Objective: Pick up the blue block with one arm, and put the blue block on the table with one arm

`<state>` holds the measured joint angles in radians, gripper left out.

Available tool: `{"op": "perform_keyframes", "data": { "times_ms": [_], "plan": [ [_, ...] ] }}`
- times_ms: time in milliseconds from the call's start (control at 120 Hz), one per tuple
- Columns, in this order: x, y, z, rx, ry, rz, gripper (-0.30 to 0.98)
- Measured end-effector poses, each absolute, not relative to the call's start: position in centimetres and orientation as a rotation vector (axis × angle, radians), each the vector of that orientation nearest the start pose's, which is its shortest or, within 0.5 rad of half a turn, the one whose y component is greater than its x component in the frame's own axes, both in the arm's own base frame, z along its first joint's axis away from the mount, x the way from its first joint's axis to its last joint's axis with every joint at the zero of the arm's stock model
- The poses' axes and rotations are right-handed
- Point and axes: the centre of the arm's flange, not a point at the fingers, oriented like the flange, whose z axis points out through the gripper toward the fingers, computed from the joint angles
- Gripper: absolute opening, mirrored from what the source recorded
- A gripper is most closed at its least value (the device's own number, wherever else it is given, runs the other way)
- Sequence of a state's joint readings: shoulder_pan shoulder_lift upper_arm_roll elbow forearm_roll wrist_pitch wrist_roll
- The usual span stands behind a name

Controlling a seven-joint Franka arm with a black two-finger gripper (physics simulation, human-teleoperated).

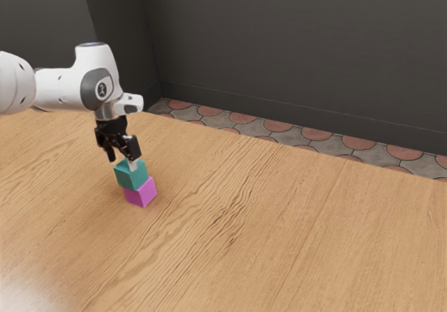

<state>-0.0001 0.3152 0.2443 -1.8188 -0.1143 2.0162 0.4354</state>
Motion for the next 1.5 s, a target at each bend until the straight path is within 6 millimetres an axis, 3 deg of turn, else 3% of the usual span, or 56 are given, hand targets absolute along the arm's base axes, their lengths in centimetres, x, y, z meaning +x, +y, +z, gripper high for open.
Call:
{"op": "perform_keyframes", "data": {
  "times_ms": [292, 475, 692, 925, 1250, 1500],
  "plan": [
    [61.8, 13.1, 36.0, -3.149, 0.257, 0.010, 0.67],
    [60.5, 13.3, 35.3, -3.170, 0.225, -0.016, 0.67],
    [61.0, 13.4, 34.6, -3.152, 0.225, -0.082, 0.67],
    [60.2, 13.4, 32.7, -3.159, 0.214, -0.069, 0.67],
    [60.3, 13.5, 32.2, -3.158, 0.210, -0.084, 0.67],
    [60.4, 13.4, 32.1, -3.156, 0.206, -0.093, 0.53]
  ]
}}
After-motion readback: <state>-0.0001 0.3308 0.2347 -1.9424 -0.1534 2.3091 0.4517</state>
